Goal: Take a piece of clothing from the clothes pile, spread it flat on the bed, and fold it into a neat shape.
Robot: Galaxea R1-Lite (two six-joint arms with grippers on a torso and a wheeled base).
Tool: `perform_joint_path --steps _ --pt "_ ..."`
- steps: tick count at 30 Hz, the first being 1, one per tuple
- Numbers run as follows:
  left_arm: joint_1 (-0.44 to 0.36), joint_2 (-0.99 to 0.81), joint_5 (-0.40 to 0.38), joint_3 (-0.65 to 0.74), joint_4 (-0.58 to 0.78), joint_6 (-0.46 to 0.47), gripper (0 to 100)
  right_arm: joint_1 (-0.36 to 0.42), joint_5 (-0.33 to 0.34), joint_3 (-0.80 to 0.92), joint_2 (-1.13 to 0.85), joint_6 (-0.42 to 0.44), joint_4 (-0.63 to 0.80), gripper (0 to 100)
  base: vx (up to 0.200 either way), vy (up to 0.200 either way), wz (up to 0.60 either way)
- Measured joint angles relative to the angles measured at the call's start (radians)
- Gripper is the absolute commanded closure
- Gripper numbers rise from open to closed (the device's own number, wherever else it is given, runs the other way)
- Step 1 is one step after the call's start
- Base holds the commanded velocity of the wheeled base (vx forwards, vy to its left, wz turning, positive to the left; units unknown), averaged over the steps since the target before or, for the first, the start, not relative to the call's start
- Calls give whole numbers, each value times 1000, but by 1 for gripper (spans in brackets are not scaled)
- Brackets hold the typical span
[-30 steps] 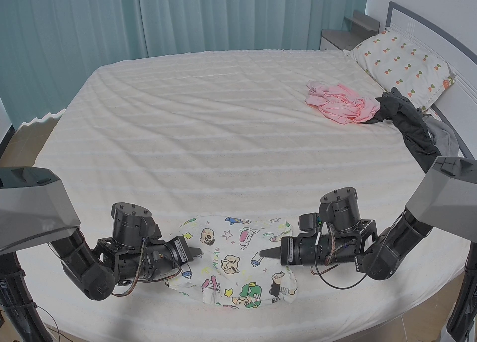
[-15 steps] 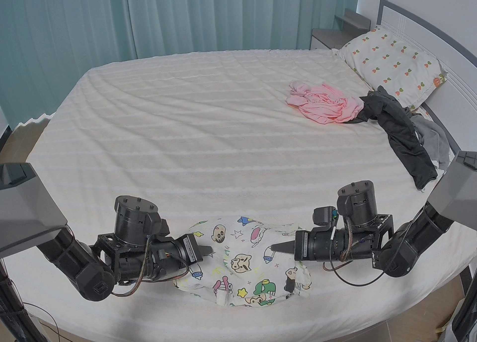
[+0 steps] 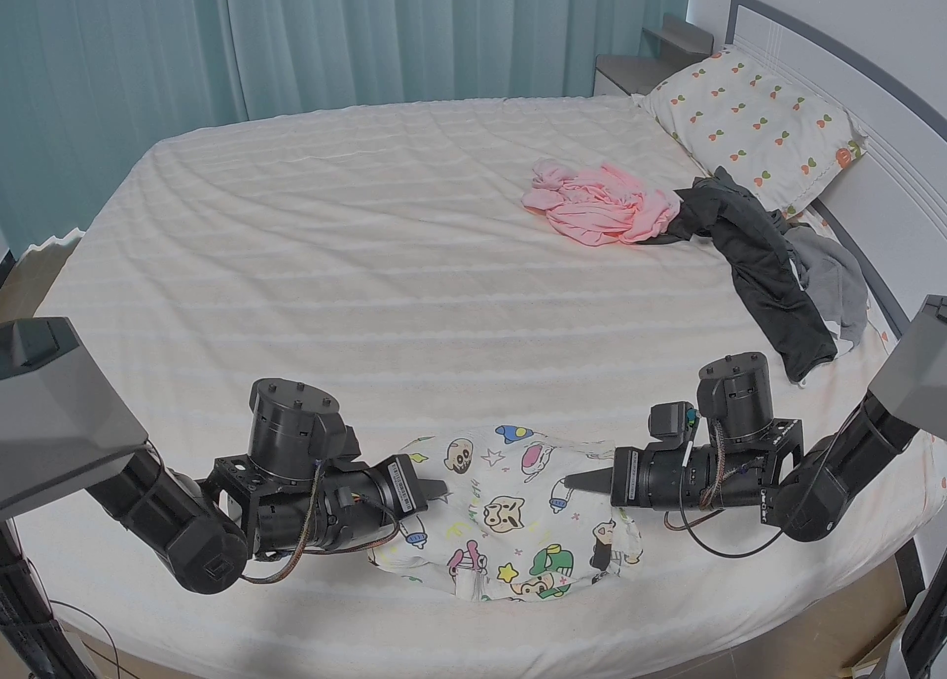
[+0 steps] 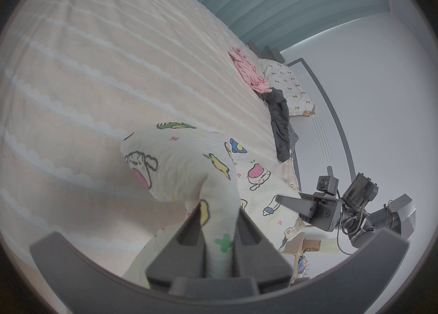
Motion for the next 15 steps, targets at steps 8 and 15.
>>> perform_joint_path --steps 8,15 --pt "0 16 0 2 1 0 100 -1 0 3 8 -3 5 100 0 -150 0" --pt "0 48 29 12 0 1 100 6 0 19 51 -39 2 100 0 0 0"
